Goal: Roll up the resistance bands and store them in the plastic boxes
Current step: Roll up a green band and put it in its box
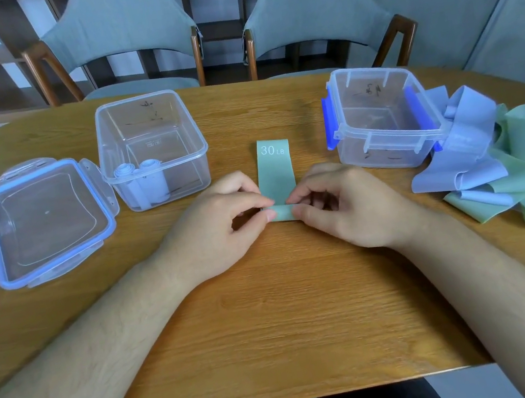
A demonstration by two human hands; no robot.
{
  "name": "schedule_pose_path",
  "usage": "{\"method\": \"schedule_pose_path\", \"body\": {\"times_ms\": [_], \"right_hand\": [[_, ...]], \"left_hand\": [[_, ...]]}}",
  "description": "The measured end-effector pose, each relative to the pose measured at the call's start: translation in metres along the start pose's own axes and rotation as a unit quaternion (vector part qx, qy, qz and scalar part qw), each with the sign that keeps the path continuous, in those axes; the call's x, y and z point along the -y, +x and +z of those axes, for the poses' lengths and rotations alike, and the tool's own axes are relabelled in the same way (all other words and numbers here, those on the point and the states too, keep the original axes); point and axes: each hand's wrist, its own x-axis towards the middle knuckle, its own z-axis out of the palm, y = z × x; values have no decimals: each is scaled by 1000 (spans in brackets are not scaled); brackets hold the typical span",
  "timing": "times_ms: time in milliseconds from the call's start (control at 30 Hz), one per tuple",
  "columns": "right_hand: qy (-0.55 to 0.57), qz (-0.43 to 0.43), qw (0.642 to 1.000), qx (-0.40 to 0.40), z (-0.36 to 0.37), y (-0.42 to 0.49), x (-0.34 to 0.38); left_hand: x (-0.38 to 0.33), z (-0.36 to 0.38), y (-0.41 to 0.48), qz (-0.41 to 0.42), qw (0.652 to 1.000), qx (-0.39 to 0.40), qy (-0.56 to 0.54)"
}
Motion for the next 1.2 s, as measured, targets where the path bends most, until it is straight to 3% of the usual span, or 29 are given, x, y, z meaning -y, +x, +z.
{"method": "schedule_pose_path", "body": {"times_ms": [400,633,767,933,1200], "right_hand": [[-29,-5,999,-15,0,4,-5],[-50,7,998,-34,3,6,-9],[-57,-1,997,-44,3,4,-8],[-42,7,999,-29,1,5,-9],[16,38,999,17,-11,0,-2]], "left_hand": [[3,3,4,-3,1000,2,-19],[2,7,12,-39,994,24,-99],[5,9,18,-48,998,17,-48],[5,11,18,-34,999,2,-25],[-6,6,10,-19,993,25,-111]]}}
